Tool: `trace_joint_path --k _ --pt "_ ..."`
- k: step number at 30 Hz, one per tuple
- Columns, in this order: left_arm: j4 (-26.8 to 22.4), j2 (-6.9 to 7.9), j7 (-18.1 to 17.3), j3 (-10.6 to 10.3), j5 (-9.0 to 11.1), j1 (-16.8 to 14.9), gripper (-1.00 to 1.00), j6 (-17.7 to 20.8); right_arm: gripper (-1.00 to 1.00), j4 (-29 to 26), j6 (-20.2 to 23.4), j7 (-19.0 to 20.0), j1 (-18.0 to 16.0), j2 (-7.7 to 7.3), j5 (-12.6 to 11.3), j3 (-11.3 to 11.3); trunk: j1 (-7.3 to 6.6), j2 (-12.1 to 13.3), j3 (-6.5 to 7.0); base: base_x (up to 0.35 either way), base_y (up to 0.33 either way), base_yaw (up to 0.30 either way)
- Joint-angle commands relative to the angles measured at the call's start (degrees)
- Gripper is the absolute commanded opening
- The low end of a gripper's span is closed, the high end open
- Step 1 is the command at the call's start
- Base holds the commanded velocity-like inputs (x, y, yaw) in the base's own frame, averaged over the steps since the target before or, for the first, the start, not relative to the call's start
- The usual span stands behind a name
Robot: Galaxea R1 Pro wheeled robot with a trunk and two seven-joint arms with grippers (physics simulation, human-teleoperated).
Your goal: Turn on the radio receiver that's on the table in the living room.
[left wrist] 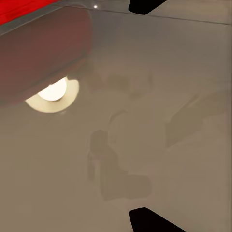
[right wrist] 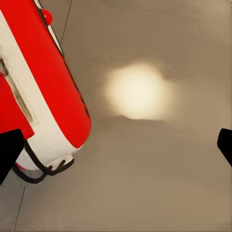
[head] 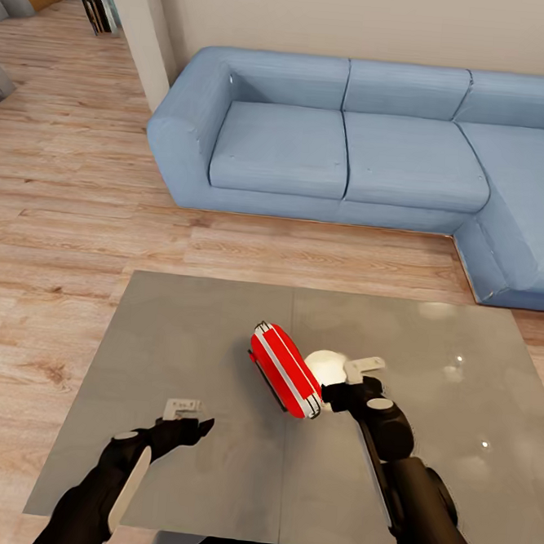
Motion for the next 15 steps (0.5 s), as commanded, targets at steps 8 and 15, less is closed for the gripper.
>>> trace_joint_path --k 8,15 --pt "1.44 0.00 0.00 0.00 -0.13 -0.96 1.00 -0.04 1.00 0.00 1.46 0.03 -0.68 4.89 5.22 3.78 0.00 0.00 0.00 0.000 0.000 0.000" --pt "1.48 0.00 0.00 0.00 -0.13 -0.98 1.00 -0.04 1.00 0.00 1.93 0.01 -0.71 7.81 6.10 4.62 0.00 0.00 0.00 0.000 0.000 0.000"
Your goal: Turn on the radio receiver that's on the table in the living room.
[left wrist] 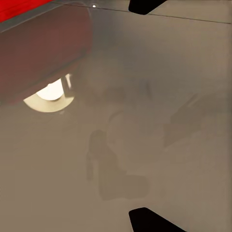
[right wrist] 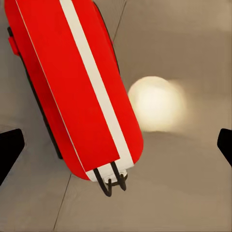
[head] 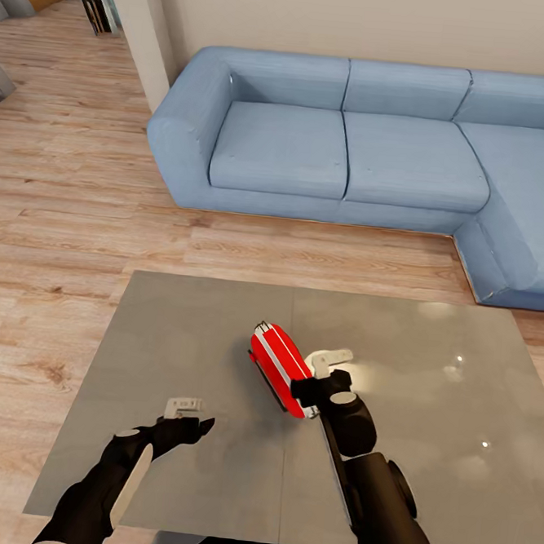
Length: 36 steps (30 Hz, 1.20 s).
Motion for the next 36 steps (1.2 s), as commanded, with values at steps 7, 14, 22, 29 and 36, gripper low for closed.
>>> trace_joint_path --k 7,14,22,29,36 --pt "-0.08 0.00 0.00 -0.02 0.00 0.00 1.00 0.00 1.00 0.00 1.85 -0.04 -1.25 0.19 -0.01 0.09 0.00 0.00 0.00 0.000 0.000 0.000" --pt "-0.17 0.00 0.00 -0.07 0.05 0.00 1.00 0.00 1.00 2.94 2.23 0.18 -5.97 0.19 -0.51 1.03 0.00 0.00 0.00 0.000 0.000 0.000" --pt "-0.18 0.00 0.00 -0.09 0.01 0.00 1.00 0.00 1.00 6.46 2.16 0.30 -7.69 0.19 -0.54 1.20 0.00 0.00 0.00 0.000 0.000 0.000" --pt "-0.19 0.00 0.00 -0.09 0.03 0.00 1.00 0.00 1.00 6.67 2.10 0.28 -7.73 0.19 -0.61 3.18 0.00 0.00 0.00 0.000 0.000 0.000" --pt "-0.35 0.00 0.00 -0.06 0.03 0.00 1.00 0.00 1.00 14.96 0.11 0.15 -11.02 0.19 -0.79 4.03 0.00 0.00 0.00 0.000 0.000 0.000"
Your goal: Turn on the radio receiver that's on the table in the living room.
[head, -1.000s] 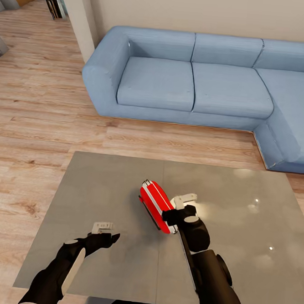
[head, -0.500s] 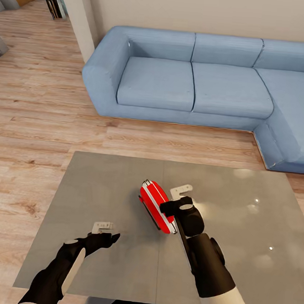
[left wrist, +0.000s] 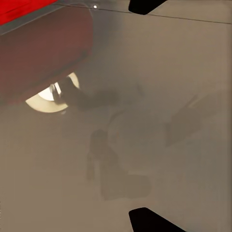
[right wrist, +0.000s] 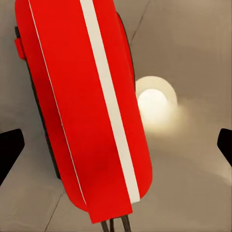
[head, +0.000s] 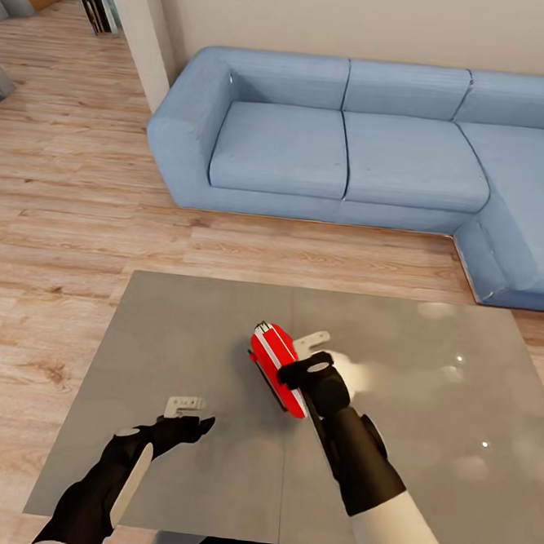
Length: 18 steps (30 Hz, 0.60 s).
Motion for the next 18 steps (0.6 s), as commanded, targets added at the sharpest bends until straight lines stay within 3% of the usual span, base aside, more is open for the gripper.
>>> trace_joint_path --k 1,18 --pt "-0.06 0.00 0.00 -0.02 0.01 0.00 1.00 0.00 1.00 0.45 -0.37 0.91 -0.13 0.00 -0.17 0.22 0.00 0.00 0.00 0.000 0.000 0.000" --pt "-0.10 0.00 0.00 -0.02 0.06 0.00 1.00 0.00 1.00 2.25 -1.19 1.78 -1.67 0.00 -0.28 0.80 0.00 0.00 0.00 0.000 0.000 0.000"
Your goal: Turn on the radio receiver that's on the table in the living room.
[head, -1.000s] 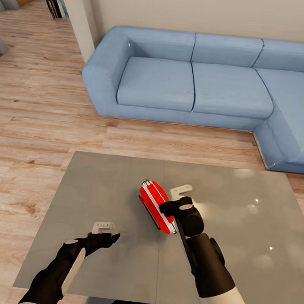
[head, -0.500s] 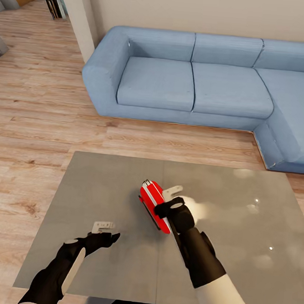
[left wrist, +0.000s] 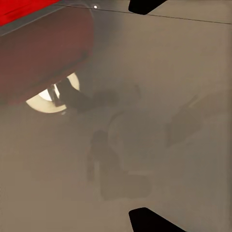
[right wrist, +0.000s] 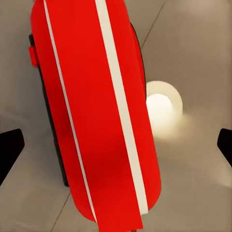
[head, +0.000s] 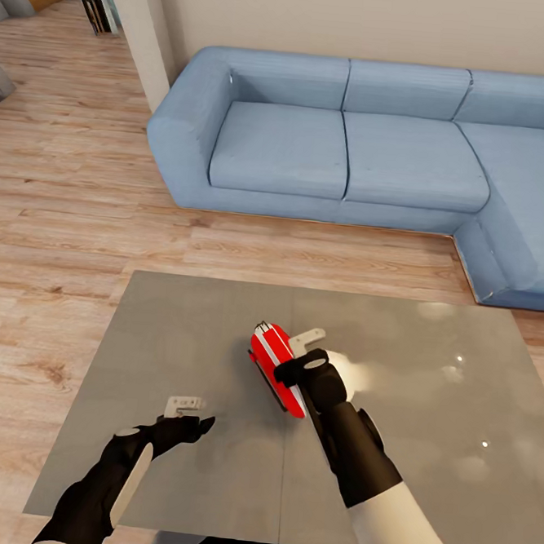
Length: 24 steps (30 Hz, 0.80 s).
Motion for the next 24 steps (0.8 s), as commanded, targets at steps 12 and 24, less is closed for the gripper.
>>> trace_joint_path --k 12,24 --pt "0.01 0.00 0.00 -0.01 0.00 0.00 1.00 0.00 1.00 4.04 -1.21 0.00 -2.11 0.00 -0.30 0.00 0.00 0.00 0.00 0.000 0.000 0.000" --pt "0.08 0.00 0.00 -0.01 -0.01 0.00 1.00 0.00 1.00 6.64 -2.82 0.00 -2.78 0.00 -0.36 0.00 0.00 0.00 0.00 0.000 0.000 0.000"
